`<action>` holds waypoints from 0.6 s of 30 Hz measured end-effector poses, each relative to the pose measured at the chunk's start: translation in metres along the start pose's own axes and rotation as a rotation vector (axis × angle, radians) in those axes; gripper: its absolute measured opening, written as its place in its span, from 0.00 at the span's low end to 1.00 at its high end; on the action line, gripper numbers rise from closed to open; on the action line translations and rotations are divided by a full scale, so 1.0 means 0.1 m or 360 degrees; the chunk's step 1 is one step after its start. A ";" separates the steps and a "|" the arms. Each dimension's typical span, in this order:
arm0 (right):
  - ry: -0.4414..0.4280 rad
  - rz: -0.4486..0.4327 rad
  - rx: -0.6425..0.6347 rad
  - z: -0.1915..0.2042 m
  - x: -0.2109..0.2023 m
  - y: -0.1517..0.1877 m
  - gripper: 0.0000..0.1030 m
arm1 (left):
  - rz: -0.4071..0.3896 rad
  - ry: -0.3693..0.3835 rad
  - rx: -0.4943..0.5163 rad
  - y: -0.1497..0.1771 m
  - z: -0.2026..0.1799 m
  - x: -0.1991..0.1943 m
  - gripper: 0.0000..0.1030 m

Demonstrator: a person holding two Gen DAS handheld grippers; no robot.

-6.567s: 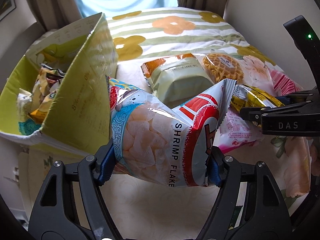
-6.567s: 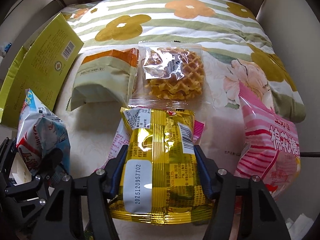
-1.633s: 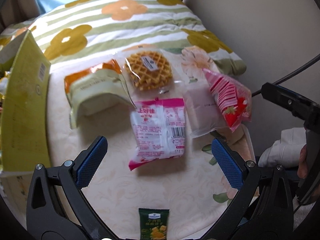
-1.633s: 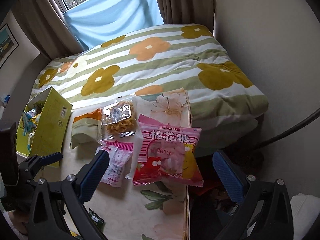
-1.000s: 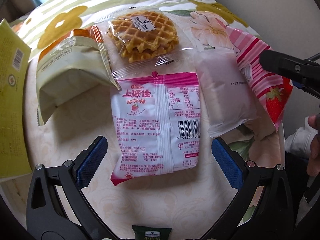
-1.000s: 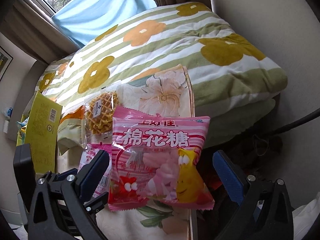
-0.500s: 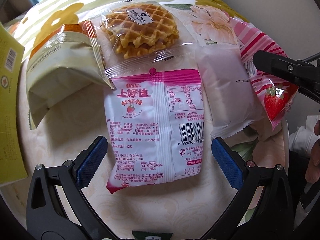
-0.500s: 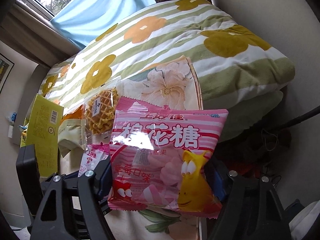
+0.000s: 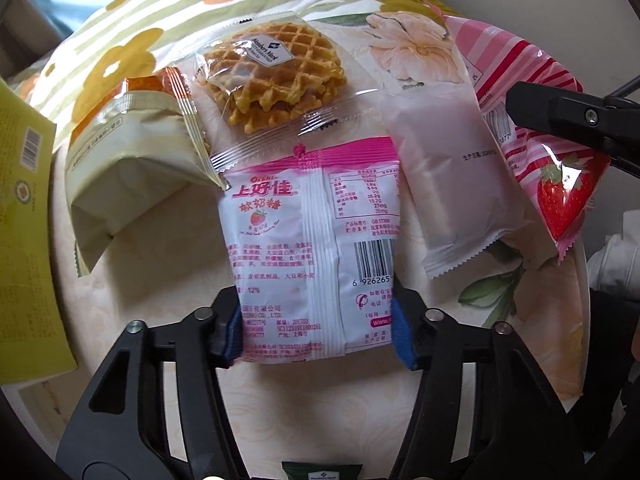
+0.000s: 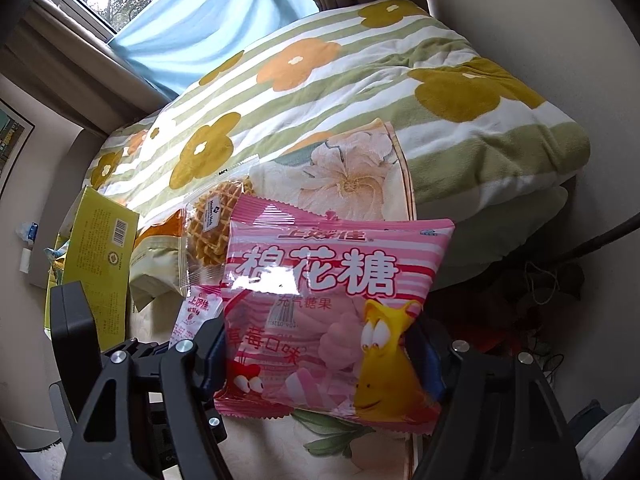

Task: Organize snacks
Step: 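Carry both pink bags into the yellow box and open both tools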

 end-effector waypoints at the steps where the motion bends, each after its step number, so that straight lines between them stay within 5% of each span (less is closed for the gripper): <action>1: 0.0001 -0.0002 0.0001 0.00 -0.01 -0.01 0.68 | 0.0000 -0.0002 0.0008 0.00 0.00 -0.01 0.50; 9: 0.0004 -0.0036 -0.0053 0.13 -0.13 -0.03 0.68 | -0.0060 0.0002 -0.0010 0.10 0.01 -0.25 0.48; 18: -0.0021 -0.0121 -0.0247 0.63 -0.46 -0.06 0.68 | -0.0303 0.0005 -0.0154 0.17 0.26 -1.05 0.48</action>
Point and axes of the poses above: each gripper's, at about its wrist camera, not at the fingertips, and x roughly the way its jaws point, z to its left, y to its underside, the point moved 5 cm from there along x, roughly the way its jaws point
